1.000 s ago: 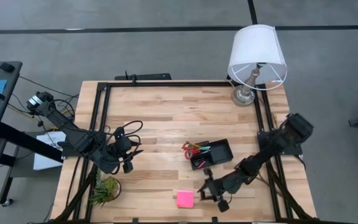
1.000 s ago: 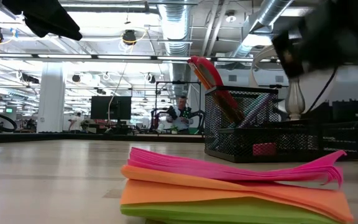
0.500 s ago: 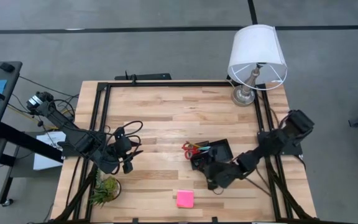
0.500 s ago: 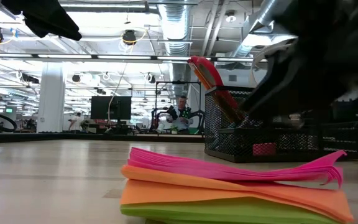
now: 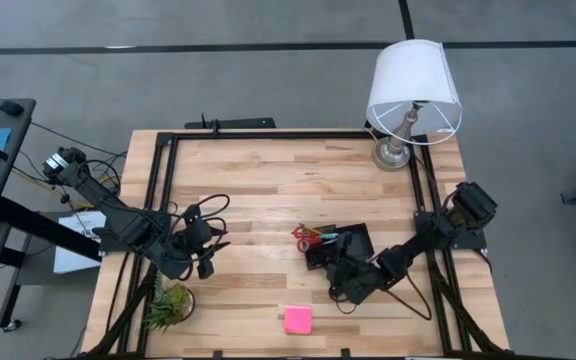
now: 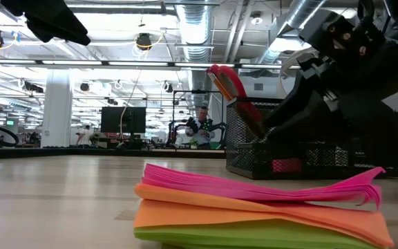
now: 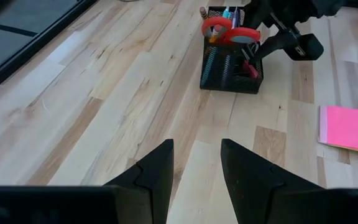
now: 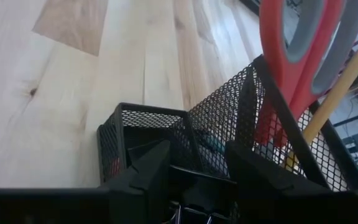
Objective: Pick and place office supplies into organizer
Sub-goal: Put the binder clip into the desk organizer, then put the sticky notes into the desk organizer
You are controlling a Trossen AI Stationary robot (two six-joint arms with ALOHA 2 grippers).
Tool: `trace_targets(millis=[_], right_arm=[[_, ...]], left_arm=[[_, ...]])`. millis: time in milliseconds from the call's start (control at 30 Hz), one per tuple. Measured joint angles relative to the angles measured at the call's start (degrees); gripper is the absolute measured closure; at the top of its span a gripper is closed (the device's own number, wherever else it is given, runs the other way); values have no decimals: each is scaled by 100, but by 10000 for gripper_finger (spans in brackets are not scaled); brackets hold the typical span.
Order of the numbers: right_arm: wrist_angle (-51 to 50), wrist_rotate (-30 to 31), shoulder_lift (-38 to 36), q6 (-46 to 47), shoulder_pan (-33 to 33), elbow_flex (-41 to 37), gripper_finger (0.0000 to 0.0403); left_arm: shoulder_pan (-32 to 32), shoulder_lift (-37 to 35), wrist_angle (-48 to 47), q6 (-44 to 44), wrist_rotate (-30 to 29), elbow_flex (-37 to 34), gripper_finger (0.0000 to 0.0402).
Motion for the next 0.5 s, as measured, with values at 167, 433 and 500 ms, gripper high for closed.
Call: trace_targets(millis=[167,433,500], right_arm=[[2,-94,0,4,-107,2,248],[69,-382,-20,22,-199,20,184],[165,-383,-20,20,-178,16,175]], left_arm=[[0,0,0,-2,-2,0,276],[0,0,0,-2,-22,0,276],[0,0,0,-2,-22,0,276]])
